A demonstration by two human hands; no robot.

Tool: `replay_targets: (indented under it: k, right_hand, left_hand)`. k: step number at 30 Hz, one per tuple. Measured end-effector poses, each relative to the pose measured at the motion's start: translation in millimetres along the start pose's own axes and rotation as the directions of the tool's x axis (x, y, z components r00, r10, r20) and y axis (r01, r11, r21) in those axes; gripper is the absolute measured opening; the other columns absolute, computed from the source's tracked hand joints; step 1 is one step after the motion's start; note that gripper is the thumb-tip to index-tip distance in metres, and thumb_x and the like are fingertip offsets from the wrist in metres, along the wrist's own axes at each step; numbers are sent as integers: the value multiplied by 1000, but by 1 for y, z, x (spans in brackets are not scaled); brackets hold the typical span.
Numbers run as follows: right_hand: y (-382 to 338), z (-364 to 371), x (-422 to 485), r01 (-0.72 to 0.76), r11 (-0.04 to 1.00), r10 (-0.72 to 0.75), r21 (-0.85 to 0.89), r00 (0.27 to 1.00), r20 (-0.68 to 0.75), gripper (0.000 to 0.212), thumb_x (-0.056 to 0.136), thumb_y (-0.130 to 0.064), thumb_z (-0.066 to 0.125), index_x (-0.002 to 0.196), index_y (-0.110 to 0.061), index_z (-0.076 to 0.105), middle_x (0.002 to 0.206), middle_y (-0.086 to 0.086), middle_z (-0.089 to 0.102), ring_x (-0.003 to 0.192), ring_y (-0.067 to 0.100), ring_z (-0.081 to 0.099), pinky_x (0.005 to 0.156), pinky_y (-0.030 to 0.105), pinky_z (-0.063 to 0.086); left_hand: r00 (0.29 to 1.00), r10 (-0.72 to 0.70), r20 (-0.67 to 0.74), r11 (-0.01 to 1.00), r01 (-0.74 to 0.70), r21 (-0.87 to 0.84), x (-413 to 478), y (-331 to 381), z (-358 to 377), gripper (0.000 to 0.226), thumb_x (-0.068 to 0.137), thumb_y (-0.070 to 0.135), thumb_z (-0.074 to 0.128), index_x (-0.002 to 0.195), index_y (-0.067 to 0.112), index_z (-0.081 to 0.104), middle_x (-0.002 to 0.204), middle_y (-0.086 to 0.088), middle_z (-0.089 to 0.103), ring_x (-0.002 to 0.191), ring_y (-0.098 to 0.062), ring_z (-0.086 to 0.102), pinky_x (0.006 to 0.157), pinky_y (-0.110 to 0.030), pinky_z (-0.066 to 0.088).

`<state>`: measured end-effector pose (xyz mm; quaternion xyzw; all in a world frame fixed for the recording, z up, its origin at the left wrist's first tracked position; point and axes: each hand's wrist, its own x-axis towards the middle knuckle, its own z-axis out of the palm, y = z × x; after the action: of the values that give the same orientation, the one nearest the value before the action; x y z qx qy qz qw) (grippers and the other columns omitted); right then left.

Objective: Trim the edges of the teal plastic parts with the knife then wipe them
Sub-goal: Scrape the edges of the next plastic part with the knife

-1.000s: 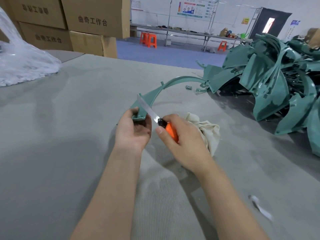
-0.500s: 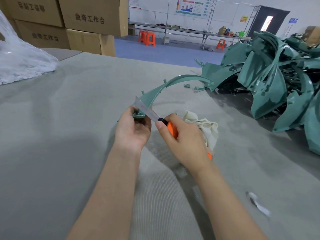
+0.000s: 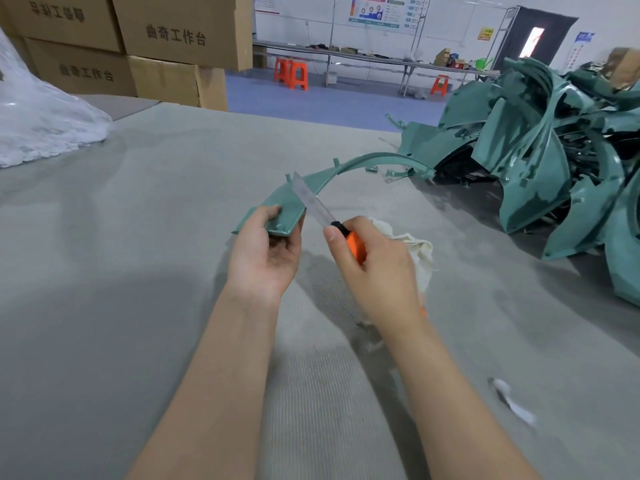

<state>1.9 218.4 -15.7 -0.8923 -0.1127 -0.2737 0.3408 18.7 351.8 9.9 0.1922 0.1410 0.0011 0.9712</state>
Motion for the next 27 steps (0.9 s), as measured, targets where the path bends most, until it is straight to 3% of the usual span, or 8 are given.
replay_targets:
  k: [2,4,8,12,17,22,27]
  right_hand:
    - [5,0,1,-34,999,35,18,999,-37,37,92,-57,42,89,-25,59,53,-5,48,61,22,53,59,33,40]
    - [9,-2,3,-78,997,79,8,994,-70,35,92,-58,42,88,-27,59,54,-5,49,60,19,51,60,27,38]
    - [21,-8,10,-214,976,218,46,972,-86,33,93,-58,41,87,-29,58,61,-3,56,70,24,57,61,36,44]
    - [28,-15,12,-283,956,291,83,949,-120,31,95,-57,40,87,-30,54,68,-9,56,79,24,57,61,31,35]
    - [4,-10,4,-138,987,133,79,989,60,48,83,-68,39,98,-25,54,74,-8,58,76,18,57,69,32,42]
    - [0,-6,1,19,999,-27,33,960,280,29,91,-46,59,103,-19,57,68,-13,48,63,4,45,61,6,34]
    - [3,-9,1,-7,994,-30,105,936,352,36,87,-58,55,115,-36,55,79,-11,58,75,1,53,67,18,42]
  left_hand:
    - [1000,20,-22,999,-19,45,3,-1,0,16,91,1,52,106,3,57,102,-12,65,100,-23,66,47,-16,51]
    - [998,39,-38,995,-35,94,4,-1,0,12,90,1,53,100,5,59,108,-12,62,111,-24,61,50,-15,53]
    - [997,58,-42,991,-53,127,4,-1,0,10,89,1,53,89,7,61,99,-10,64,107,-24,60,55,-15,53]
    - [995,92,-33,990,-88,107,5,0,-1,10,90,1,54,89,7,62,88,-7,67,93,-20,63,60,-17,55]
    - [981,184,-62,981,-180,69,5,0,0,14,93,1,51,86,10,59,64,0,70,60,-10,67,54,-19,55]
    - [972,231,-50,971,-227,68,5,2,-3,16,93,1,50,84,8,61,65,0,71,59,-9,68,55,-19,53]
    - [971,230,-61,973,-227,47,4,2,-2,18,91,-2,51,79,7,61,62,0,69,57,-9,66,55,-18,53]
